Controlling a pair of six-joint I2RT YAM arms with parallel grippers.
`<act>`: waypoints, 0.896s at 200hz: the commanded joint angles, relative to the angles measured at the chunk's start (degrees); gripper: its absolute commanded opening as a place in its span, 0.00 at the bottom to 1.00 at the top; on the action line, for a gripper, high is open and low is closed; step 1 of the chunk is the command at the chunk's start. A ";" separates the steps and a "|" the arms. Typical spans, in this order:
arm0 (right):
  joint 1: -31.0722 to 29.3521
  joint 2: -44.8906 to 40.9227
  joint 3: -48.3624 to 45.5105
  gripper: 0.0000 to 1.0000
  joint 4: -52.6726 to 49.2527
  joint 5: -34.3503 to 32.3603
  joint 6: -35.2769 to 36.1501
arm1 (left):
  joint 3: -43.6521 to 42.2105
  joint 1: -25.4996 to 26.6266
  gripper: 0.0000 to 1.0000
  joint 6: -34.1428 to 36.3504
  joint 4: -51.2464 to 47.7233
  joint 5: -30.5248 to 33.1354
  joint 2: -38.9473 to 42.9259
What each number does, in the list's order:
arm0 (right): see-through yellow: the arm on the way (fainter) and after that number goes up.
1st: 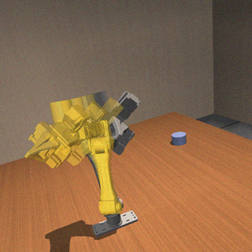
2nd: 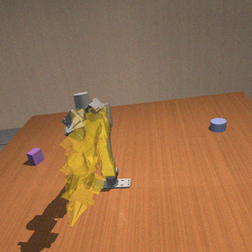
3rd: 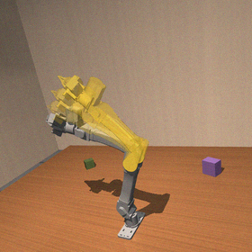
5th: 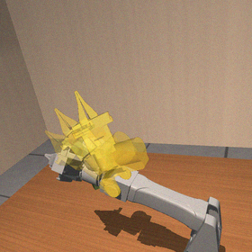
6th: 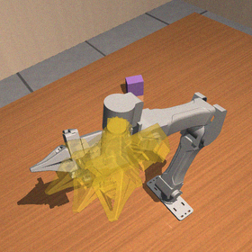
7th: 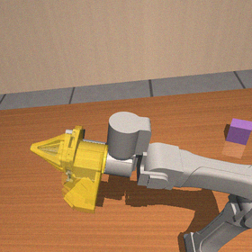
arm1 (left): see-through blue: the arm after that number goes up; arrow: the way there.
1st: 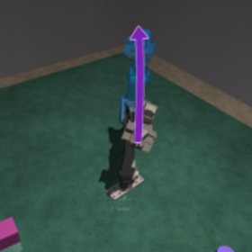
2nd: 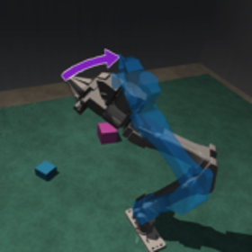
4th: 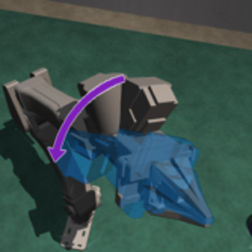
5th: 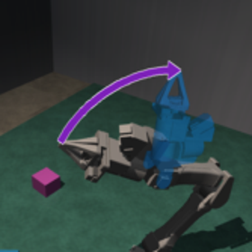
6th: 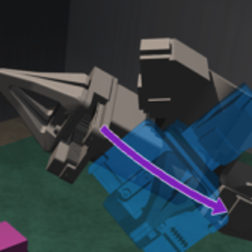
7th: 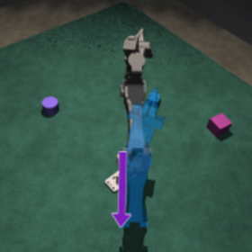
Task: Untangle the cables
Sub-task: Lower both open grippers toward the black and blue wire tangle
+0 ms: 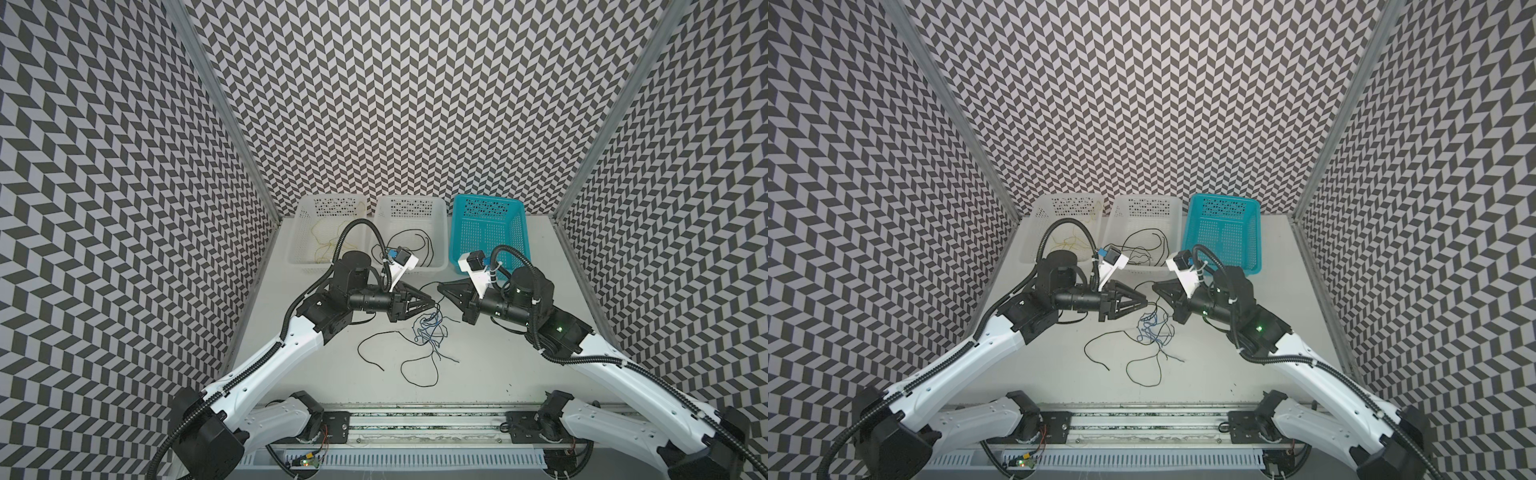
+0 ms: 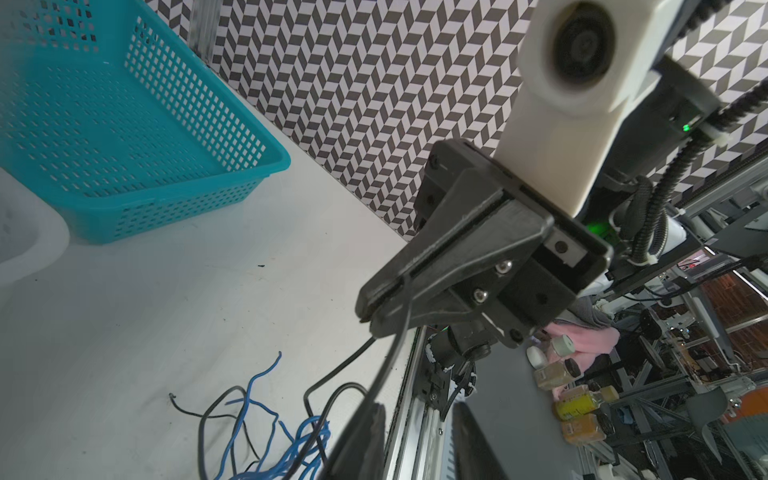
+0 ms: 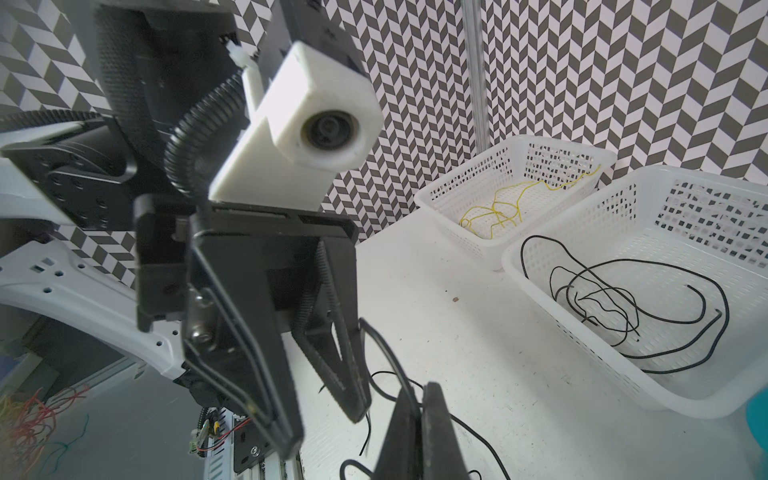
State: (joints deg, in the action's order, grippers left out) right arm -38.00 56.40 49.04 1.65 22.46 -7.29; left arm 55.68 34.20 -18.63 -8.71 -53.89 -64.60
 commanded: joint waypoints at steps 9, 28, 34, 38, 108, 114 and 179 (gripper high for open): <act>-0.50 -1.78 0.72 0.00 4.07 -0.37 1.83 | 2.49 0.43 0.17 2.97 -3.43 -0.46 0.35; -0.56 -1.65 0.43 0.00 4.67 -0.09 1.53 | 2.89 0.52 0.08 3.26 -4.38 -0.21 -0.08; -0.57 -1.65 0.25 0.00 4.75 -0.12 1.41 | 3.08 0.52 0.05 3.26 -4.55 -0.17 -0.30; -0.58 -1.65 0.14 0.00 4.77 -0.13 1.40 | 3.19 0.60 0.03 3.34 -4.70 -0.18 -0.42; -0.58 -5.34 -4.23 0.25 4.23 -5.00 -0.22 | 8.16 0.61 0.00 -1.39 -5.29 7.31 0.38; -0.56 -5.79 -5.11 0.28 4.24 -5.05 -0.33 | 8.79 0.61 0.00 -2.54 -4.57 7.83 0.56; -0.57 -8.69 -13.99 0.37 9.83 -6.79 -3.44 | 13.78 1.14 0.00 -7.12 -6.36 11.74 -0.18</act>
State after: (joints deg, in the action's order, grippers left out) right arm -38.37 49.04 36.05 6.68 18.06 -10.00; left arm 67.96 34.85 -24.73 -13.15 -44.25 -64.34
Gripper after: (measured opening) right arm 0.371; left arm 0.047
